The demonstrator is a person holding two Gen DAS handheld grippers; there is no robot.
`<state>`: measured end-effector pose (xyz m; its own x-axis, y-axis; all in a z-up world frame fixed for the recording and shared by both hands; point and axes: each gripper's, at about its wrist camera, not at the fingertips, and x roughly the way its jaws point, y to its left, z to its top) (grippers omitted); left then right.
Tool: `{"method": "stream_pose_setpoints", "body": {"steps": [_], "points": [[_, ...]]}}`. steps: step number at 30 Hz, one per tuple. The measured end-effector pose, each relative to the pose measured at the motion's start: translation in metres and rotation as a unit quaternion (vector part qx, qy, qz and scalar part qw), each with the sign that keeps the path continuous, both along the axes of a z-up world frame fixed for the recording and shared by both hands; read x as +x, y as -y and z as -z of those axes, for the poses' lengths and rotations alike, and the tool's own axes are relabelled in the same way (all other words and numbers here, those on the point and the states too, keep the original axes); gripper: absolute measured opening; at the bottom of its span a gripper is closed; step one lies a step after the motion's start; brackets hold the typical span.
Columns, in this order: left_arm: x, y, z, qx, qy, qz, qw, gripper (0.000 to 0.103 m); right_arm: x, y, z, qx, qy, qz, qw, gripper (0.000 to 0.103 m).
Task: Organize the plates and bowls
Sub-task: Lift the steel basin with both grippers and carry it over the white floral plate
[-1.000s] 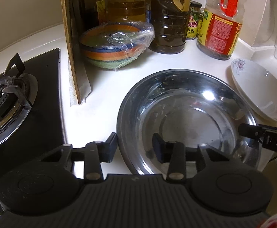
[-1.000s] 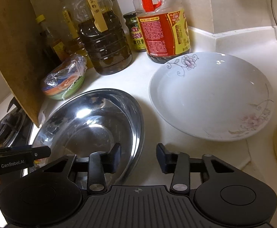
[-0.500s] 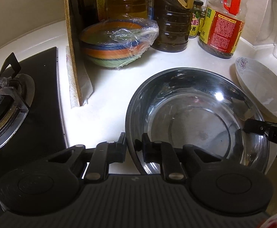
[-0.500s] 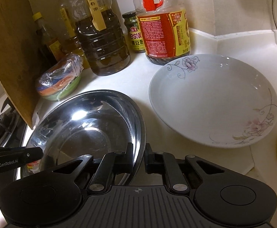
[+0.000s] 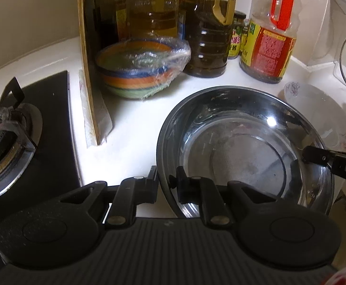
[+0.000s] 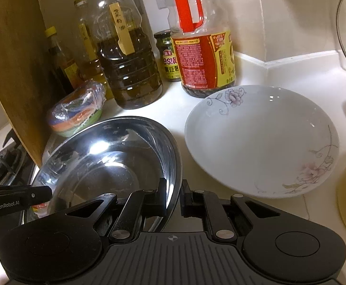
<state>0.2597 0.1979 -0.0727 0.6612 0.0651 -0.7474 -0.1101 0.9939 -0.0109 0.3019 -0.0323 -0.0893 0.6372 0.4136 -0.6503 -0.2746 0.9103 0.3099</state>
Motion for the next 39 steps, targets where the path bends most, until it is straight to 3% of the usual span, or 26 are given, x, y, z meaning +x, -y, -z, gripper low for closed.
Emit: {"method": "stream_pose_setpoints", "body": {"steps": [8, 16, 30, 39], "points": [[0.007, 0.016, -0.028, 0.000, 0.040, 0.009, 0.9992, 0.013, 0.001, 0.019, -0.020, 0.015, 0.020, 0.008, 1.000, 0.011], [0.036, 0.060, -0.034, 0.000, 0.052, 0.035, 0.9980, 0.013, 0.019, 0.059, -0.033, 0.008, 0.037, 0.032, 0.999, 0.011], [0.089, 0.145, -0.021, 0.005, 0.060, 0.092, 0.9939, 0.013, 0.056, 0.138, -0.028, -0.016, 0.033, 0.081, 0.996, 0.011], [0.106, 0.166, -0.007, 0.008, 0.056, 0.100, 0.9934, 0.013, 0.073, 0.164, -0.016, -0.024, 0.022, 0.084, 0.996, 0.011]]}}
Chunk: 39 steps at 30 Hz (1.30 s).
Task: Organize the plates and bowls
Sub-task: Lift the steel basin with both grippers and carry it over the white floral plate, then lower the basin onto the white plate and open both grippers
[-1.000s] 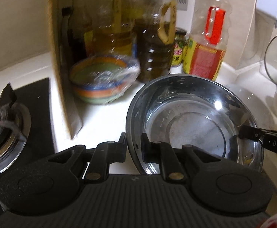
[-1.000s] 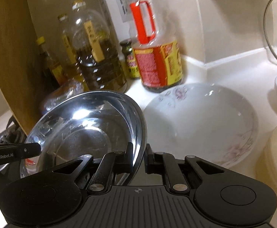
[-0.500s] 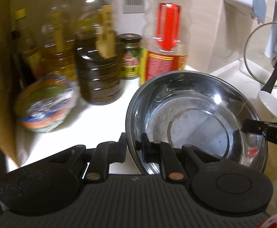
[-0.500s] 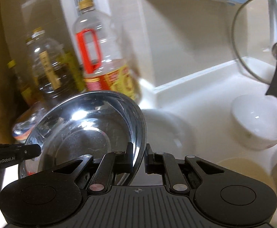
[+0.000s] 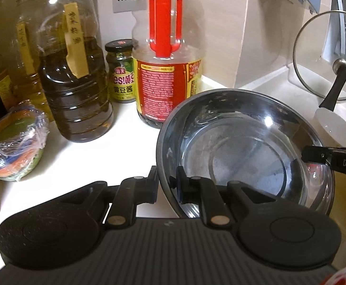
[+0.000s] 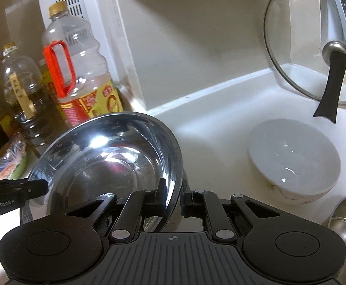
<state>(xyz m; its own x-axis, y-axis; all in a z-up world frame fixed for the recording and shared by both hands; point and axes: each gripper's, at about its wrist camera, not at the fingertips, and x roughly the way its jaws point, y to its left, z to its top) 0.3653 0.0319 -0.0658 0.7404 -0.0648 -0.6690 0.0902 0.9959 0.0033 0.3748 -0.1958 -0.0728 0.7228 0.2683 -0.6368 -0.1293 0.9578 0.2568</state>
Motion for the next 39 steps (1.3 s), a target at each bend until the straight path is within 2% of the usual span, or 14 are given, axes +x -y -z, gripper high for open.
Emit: {"method": "stream_pose_setpoints", "body": {"steps": [25, 35, 37, 38, 39], "points": [[0.016, 0.004, 0.023, 0.005, -0.024, -0.002, 0.9997, 0.013, 0.024, -0.003, 0.024, -0.013, -0.036, 0.001, 0.999, 0.011], [0.017, 0.005, 0.020, 0.006, -0.039, 0.002, 0.9992, 0.015, 0.033, -0.003, 0.021, -0.005, -0.071, 0.018, 0.997, 0.011], [0.017, 0.004, 0.019, 0.002, -0.043, 0.001, 0.9991, 0.018, 0.033, -0.002, 0.019, -0.002, -0.076, 0.025, 0.997, 0.014], [0.016, 0.004, 0.018, 0.001, -0.042, 0.000, 0.9991, 0.021, 0.033, -0.001, 0.018, -0.003, -0.074, 0.029, 0.997, 0.022], [0.015, 0.003, 0.017, 0.001, -0.040, -0.001, 0.9992, 0.022, 0.032, -0.001, 0.016, -0.005, -0.072, 0.034, 0.997, 0.038]]}}
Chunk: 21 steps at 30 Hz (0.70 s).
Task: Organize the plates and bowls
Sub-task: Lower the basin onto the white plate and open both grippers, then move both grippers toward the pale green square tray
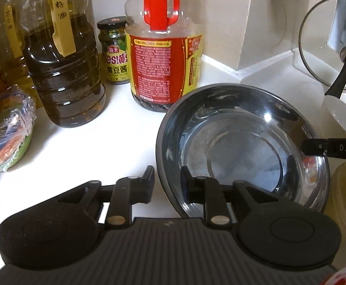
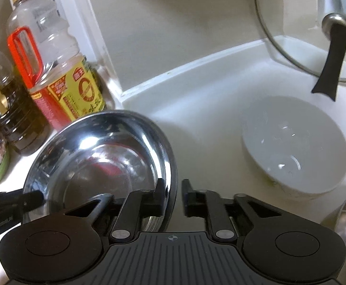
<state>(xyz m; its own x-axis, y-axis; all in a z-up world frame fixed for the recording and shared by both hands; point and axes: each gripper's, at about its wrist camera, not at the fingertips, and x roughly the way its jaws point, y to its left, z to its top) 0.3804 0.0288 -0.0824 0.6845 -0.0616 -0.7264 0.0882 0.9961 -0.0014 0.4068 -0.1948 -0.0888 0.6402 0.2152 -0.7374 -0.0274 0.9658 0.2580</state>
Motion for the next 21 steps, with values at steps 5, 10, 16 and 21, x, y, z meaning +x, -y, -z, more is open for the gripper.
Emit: {"method": "stream_pose_setpoints", "body": {"steps": [5, 10, 16, 21], "points": [[-0.003, -0.003, -0.012, 0.001, 0.007, -0.002, 1.0000, 0.026, -0.005, 0.003, -0.012, 0.006, 0.015, 0.012, 1.000, 0.058], [-0.010, -0.003, -0.029, 0.002, 0.016, 0.007, 0.9999, 0.032, -0.015, 0.001, -0.026, 0.013, 0.030, 0.016, 0.999, 0.058], [-0.025, -0.003, -0.045, 0.011, 0.020, 0.023, 0.9995, 0.037, -0.039, -0.006, -0.044, 0.024, 0.051, 0.020, 0.998, 0.058], [-0.043, -0.007, -0.055, 0.010, 0.025, 0.034, 0.9991, 0.038, -0.068, -0.019, -0.057, 0.031, 0.062, 0.018, 0.997, 0.058]]}}
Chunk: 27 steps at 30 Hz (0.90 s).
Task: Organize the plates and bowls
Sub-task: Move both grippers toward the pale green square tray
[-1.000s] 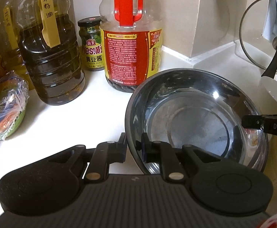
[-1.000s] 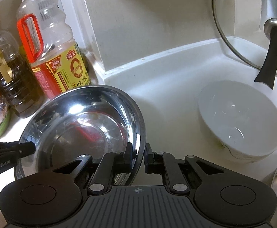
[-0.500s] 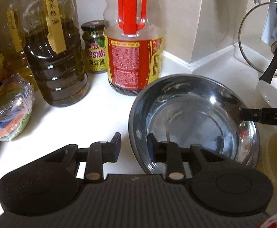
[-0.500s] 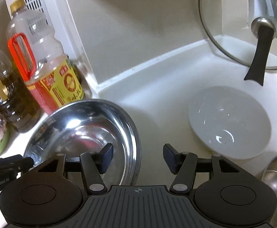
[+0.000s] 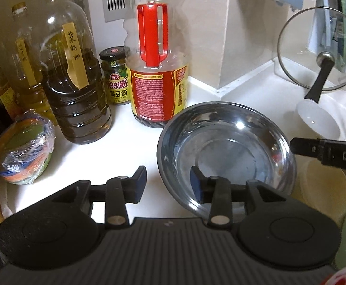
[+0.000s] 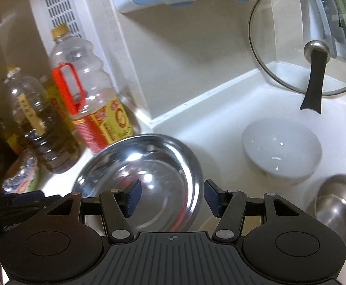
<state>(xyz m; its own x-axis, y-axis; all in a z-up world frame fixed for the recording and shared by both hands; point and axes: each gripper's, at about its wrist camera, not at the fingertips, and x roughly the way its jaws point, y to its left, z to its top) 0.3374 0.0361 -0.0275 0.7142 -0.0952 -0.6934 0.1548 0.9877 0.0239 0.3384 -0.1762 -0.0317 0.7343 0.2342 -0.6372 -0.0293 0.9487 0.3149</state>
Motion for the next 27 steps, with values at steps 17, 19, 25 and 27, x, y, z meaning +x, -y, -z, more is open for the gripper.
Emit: {"method": "stream_pose_setpoints", "body": {"steps": [17, 19, 25, 27], "points": [[-0.080, -0.010, -0.005, -0.003, -0.001, 0.028, 0.9996, 0.058, -0.112, -0.014, -0.012, 0.019, -0.004, 0.030, 0.999, 0.069], [-0.089, -0.008, -0.006, -0.004, -0.005, 0.032, 0.9995, 0.059, -0.124, -0.010, -0.013, 0.024, -0.005, 0.035, 0.999, 0.071], [-0.112, 0.009, 0.001, -0.001, -0.013, 0.036, 0.9993, 0.064, -0.154, 0.005, -0.016, 0.029, -0.008, 0.029, 0.999, 0.081], [-0.119, 0.016, 0.005, -0.007, -0.022, 0.039, 0.9990, 0.064, -0.164, 0.011, -0.016, 0.028, -0.010, 0.027, 0.999, 0.081]]}}
